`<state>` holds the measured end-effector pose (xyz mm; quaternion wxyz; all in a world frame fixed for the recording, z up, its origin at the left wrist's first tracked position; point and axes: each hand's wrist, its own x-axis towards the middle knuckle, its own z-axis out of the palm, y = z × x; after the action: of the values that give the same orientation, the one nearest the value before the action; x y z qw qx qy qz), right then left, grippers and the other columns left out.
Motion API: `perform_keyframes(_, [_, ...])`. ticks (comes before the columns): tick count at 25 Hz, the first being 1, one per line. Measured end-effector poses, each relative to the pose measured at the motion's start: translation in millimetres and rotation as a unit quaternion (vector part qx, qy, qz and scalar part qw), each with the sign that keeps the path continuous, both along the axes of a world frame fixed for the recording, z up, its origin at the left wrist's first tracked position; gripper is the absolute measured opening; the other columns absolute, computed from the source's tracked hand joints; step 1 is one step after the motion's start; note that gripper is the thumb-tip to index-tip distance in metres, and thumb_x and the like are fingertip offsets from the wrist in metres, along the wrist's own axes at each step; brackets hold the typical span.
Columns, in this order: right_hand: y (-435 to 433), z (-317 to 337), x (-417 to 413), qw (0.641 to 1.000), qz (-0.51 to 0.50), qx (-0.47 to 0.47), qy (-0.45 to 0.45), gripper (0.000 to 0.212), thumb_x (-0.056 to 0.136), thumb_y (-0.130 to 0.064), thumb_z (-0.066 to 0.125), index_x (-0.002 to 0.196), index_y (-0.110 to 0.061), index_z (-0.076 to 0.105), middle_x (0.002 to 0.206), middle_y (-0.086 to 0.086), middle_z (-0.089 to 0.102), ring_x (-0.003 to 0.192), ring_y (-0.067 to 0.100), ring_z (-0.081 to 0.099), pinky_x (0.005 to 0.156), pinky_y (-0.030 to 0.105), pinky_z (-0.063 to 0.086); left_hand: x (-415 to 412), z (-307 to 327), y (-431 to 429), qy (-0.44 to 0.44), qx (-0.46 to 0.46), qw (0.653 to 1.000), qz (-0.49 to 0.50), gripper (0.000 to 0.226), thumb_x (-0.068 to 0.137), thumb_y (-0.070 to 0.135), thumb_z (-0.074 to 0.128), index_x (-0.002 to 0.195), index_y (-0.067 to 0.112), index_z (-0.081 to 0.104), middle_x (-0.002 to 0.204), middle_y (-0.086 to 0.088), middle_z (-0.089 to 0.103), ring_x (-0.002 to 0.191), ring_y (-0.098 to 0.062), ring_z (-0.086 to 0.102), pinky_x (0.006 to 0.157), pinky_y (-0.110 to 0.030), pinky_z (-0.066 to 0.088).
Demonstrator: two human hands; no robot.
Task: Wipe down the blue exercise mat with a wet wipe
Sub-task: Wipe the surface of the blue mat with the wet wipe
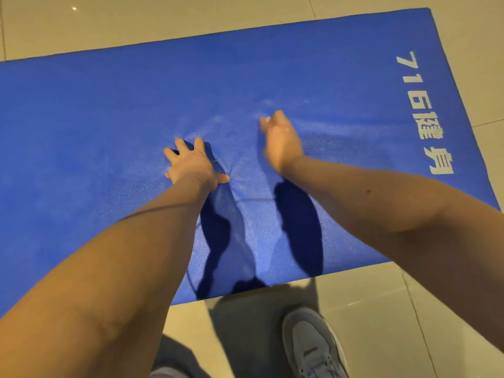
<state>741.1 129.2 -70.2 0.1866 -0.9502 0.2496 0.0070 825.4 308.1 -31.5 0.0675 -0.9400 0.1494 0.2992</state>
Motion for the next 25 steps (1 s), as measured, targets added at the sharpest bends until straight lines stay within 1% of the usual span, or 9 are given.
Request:
perform_keyframes(3, [-44,-3,-5,0.994,-0.110,-0.015,0.016,0.024,0.095,-0.004,0.043,0.106,-0.024,0.034,0.106,0.004,0.025,0.093,0.021,0.028,0.081,0.036,0.037,1,0,0,0.001,0.002,1.000,0.001,0.108,0.063,0.065,0.085,0.145,0.030,0.025,0.153,-0.008,0.013,0.140,-0.040,0.017,0.085,-0.052,0.050])
perform_keyframes(6, [-29,-4,6,0.987,-0.161,0.008,0.006,0.025,0.093,-0.004,0.045,0.104,-0.021,0.029,0.106,0.008,0.027,0.094,0.020,0.026,0.080,0.032,0.030,1,0,-1,0.002,0.000,1.000,0.002,0.108,0.063,0.065,0.086,0.145,0.029,0.024,0.154,-0.008,0.013,0.140,-0.040,0.017,0.085,-0.051,0.050])
perform_keyframes(9, [13,-5,12,0.996,-0.088,0.023,0.002,0.026,0.085,0.007,0.046,0.096,-0.016,0.042,0.105,0.012,0.041,0.085,0.021,0.033,0.071,0.031,0.032,2,0,-1,0.001,-0.007,1.000,0.004,0.109,0.063,0.064,0.086,0.145,0.030,0.025,0.154,-0.008,0.013,0.141,-0.040,0.016,0.089,-0.053,0.052])
perform_keyframes(12, [27,-2,11,0.999,0.018,0.026,-0.003,0.024,0.079,0.009,0.045,0.092,-0.010,0.050,0.100,0.008,0.042,0.082,0.023,0.037,0.063,0.034,0.032,1,-1,0,-0.003,-0.007,1.000,0.003,0.108,0.064,0.064,0.086,0.146,0.030,0.024,0.153,-0.009,0.014,0.140,-0.040,0.017,0.091,-0.054,0.052])
perform_keyframes(15, [13,-1,7,0.996,0.018,0.056,-0.073,0.025,0.083,0.006,0.047,0.098,-0.008,0.062,0.092,0.006,0.047,0.087,0.028,0.047,0.072,0.039,0.044,0,-1,1,-0.005,-0.010,1.000,0.002,0.108,0.063,0.064,0.086,0.145,0.029,0.025,0.152,-0.009,0.016,0.139,-0.040,0.018,0.092,-0.056,0.052])
perform_keyframes(17, [2,6,2,0.979,-0.042,0.159,-0.117,0.029,0.095,-0.003,0.049,0.117,-0.008,0.067,0.102,0.007,0.055,0.095,0.023,0.054,0.086,0.026,0.048,0,-1,0,-0.003,-0.013,1.000,0.002,0.109,0.063,0.064,0.086,0.146,0.029,0.025,0.152,-0.010,0.016,0.139,-0.040,0.018,0.092,-0.056,0.052])
perform_keyframes(19, [-7,16,1,0.940,-0.116,0.279,-0.155,0.022,0.100,-0.009,0.051,0.117,-0.009,0.066,0.102,0.004,0.058,0.090,0.012,0.056,0.079,0.010,0.043,0,0,0,-0.004,-0.010,1.000,0.003,0.110,0.064,0.064,0.086,0.147,0.028,0.023,0.152,-0.009,0.015,0.139,-0.040,0.018,0.092,-0.056,0.052])
perform_keyframes(22, [-19,20,1,0.899,-0.198,0.343,-0.187,0.011,0.097,-0.002,0.052,0.103,-0.007,0.060,0.087,0.003,0.057,0.076,0.006,0.058,0.072,0.019,0.048,0,0,0,-0.002,-0.004,1.000,0.001,0.112,0.064,0.065,0.085,0.149,0.029,0.021,0.154,-0.009,0.013,0.141,-0.041,0.017,0.094,-0.057,0.052])
perform_keyframes(25, [-22,20,2,0.911,-0.221,0.315,-0.149,0.016,0.093,0.001,0.048,0.091,-0.010,0.059,0.084,0.008,0.058,0.067,0.001,0.061,0.064,0.019,0.053,-1,0,0,0.003,-0.007,1.000,0.002,0.113,0.064,0.065,0.085,0.150,0.029,0.020,0.157,-0.010,0.011,0.142,-0.041,0.015,0.094,-0.057,0.051])
